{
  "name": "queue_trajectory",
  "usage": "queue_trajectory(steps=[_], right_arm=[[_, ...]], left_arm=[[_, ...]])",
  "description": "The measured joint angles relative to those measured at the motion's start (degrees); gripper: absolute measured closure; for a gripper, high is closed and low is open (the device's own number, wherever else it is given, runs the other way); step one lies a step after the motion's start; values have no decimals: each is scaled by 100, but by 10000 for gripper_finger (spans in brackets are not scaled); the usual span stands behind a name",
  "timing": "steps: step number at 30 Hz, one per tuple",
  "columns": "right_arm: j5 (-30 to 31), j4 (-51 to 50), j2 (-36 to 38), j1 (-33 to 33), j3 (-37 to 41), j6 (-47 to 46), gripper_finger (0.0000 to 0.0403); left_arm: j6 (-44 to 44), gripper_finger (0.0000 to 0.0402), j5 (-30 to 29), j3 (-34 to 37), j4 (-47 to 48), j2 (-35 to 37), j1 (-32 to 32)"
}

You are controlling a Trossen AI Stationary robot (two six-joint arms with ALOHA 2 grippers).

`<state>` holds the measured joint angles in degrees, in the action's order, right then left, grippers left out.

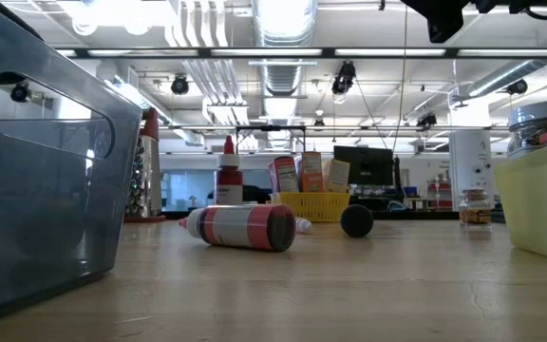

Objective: Pick & Place Kitchen Items
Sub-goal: Put the small pink food coloring bottle into the black bin, then put the black food coloring bottle into the black bin

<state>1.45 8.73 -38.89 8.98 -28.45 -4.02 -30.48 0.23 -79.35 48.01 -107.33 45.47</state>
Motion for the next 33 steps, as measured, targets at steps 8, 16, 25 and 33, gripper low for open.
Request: queue_trajectory(steps=[8, 16, 25, 33], right_arm=[[0, 0, 0, 1, 0, 5, 111], [0, 0, 0, 2, 0, 12, 132], [0, 0, 0, 2, 0, 12, 158], [0, 0, 0, 0, 0, 6, 176]], left_arm=[[33, 281, 0, 0, 2, 0, 1], [46, 265, -4, 0, 7, 56, 0], [149, 244, -514, -434, 631, 74, 0], [-144, 245, -3742, -1340, 1407, 82, -7]])
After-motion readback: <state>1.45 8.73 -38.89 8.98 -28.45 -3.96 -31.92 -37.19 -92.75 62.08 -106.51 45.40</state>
